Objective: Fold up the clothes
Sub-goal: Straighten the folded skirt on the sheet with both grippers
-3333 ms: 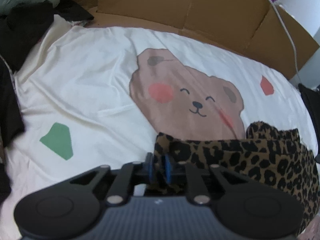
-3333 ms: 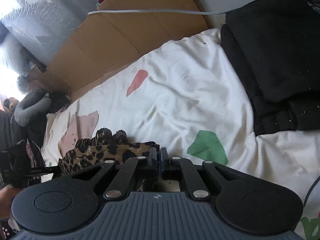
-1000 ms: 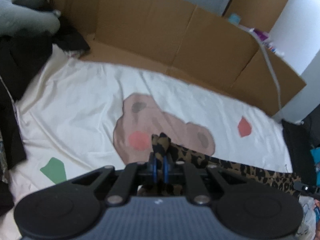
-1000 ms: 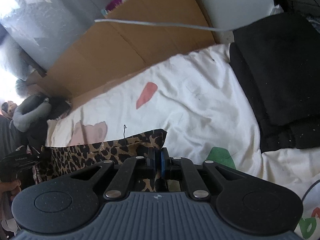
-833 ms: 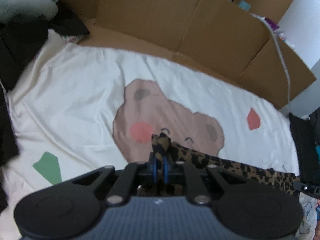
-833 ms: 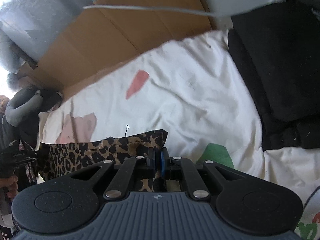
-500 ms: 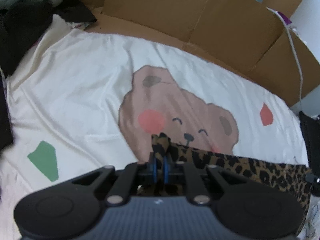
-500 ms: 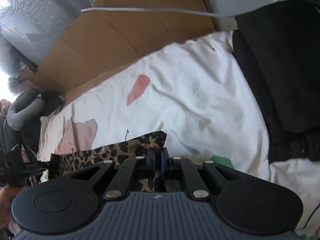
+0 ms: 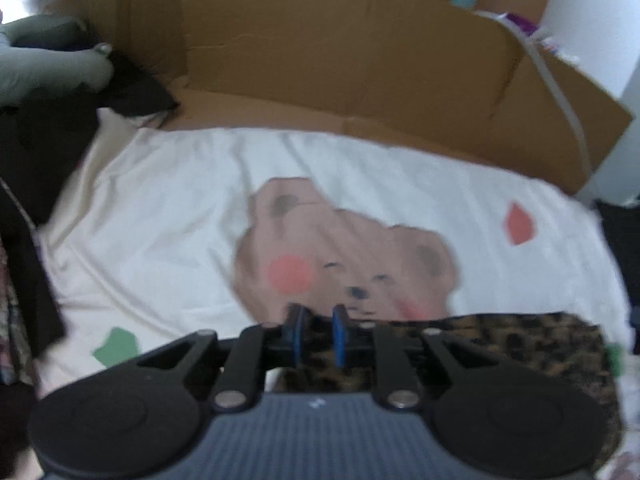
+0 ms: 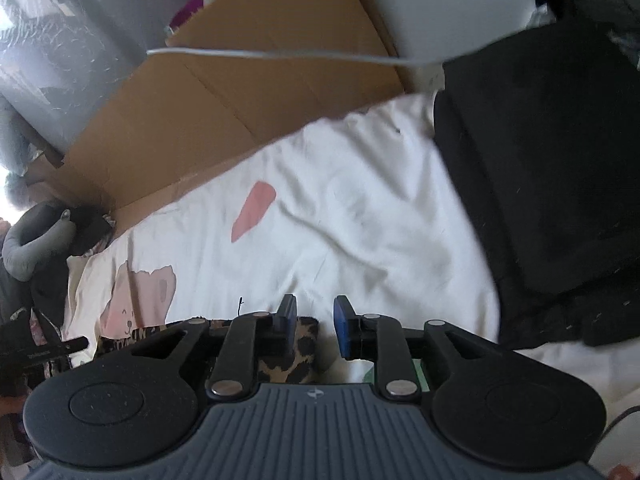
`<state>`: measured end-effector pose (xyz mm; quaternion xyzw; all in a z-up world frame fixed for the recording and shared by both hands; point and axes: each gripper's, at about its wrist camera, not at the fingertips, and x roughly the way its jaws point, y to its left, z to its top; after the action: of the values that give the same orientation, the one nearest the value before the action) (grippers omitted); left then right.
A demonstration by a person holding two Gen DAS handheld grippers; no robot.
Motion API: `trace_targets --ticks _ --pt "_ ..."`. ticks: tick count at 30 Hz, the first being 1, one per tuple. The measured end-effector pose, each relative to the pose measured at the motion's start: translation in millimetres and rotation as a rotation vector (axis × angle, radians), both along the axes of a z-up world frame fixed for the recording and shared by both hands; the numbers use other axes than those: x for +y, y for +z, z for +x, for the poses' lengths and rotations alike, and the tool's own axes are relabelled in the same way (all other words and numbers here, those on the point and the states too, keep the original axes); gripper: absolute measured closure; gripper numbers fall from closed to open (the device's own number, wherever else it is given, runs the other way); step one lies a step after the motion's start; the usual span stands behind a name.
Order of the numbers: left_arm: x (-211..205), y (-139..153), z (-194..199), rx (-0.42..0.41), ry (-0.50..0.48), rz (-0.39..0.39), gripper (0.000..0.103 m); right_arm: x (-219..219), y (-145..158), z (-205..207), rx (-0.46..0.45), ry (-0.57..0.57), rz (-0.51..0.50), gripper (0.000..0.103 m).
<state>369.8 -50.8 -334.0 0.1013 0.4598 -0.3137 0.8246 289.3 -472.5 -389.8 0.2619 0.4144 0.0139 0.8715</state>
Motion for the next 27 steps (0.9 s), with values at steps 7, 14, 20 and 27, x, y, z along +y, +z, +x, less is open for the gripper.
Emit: trace_targets --ticks 7,14,20,27 --pt "-30.8 4.0 -38.3 0.096 -0.141 -0.096 0.088 37.1 9.3 3.9 -0.034 0.157 0.015 0.081" --pt "-58.9 -0.5 -65.1 0.115 -0.281 -0.141 0.088 97.4 8.1 9.6 -0.028 0.321 -0.046 0.081" --pt "-73.5 -11.6 -73.2 0.116 -0.341 -0.133 0.088 120.7 -0.1 26.4 -0.017 0.378 -0.101 0.081" --pt "-77.7 -37.6 -69.5 0.105 -0.354 -0.086 0.095 133.7 -15.1 40.4 0.022 0.406 -0.159 0.079"
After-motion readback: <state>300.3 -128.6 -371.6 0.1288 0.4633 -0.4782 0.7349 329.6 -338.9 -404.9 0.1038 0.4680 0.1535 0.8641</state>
